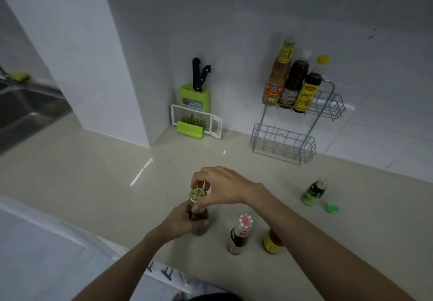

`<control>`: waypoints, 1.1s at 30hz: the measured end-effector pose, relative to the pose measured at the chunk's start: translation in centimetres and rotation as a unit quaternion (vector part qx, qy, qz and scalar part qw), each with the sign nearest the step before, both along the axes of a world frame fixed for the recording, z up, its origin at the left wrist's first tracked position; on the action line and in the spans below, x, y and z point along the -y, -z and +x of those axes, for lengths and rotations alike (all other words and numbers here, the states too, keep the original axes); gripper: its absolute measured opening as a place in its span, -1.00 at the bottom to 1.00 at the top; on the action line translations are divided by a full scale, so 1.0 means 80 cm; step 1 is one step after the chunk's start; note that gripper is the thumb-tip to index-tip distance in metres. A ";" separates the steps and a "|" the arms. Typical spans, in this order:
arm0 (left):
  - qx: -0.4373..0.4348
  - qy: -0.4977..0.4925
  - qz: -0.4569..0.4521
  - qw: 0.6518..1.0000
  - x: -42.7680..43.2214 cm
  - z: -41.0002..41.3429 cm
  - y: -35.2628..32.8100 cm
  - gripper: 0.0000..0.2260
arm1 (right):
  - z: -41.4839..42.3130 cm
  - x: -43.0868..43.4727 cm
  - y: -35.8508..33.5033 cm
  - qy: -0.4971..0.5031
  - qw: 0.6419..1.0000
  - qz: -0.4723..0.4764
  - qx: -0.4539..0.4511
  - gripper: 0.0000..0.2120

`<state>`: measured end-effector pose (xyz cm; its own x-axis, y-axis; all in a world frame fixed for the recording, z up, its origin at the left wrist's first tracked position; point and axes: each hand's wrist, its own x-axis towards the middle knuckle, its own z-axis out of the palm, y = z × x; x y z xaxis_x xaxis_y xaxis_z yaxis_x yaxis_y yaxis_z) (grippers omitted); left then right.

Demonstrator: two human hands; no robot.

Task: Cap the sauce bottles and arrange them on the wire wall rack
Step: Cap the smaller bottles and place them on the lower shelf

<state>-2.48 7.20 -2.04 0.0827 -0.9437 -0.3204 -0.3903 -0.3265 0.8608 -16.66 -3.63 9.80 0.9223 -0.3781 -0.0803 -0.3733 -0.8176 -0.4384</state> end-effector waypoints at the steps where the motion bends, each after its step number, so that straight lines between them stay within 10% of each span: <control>1: 0.003 -0.027 -0.017 0.999 0.000 -0.008 0.003 -0.64 | 0.001 -0.001 0.002 -0.005 1.000 -0.009 0.002 -0.57; 10: -0.045 -0.150 -0.045 0.987 0.035 -0.029 -0.035 -0.85 | -0.011 0.025 -0.035 -0.008 0.999 0.032 0.004 -0.64; 19: -0.160 0.087 -0.064 0.981 0.065 -0.024 -0.136 -0.80 | -0.026 0.060 -0.127 -0.002 0.996 0.083 0.020 -0.65; 29: -0.097 0.074 -0.092 0.988 0.071 -0.038 -0.150 -0.93 | -0.030 0.039 -0.122 0.014 0.976 -0.218 -0.011 -0.62; 33: -0.166 0.150 -0.066 0.972 0.069 -0.032 -0.173 -0.86 | -0.035 0.036 -0.131 0.004 0.985 -0.157 0.068 -0.73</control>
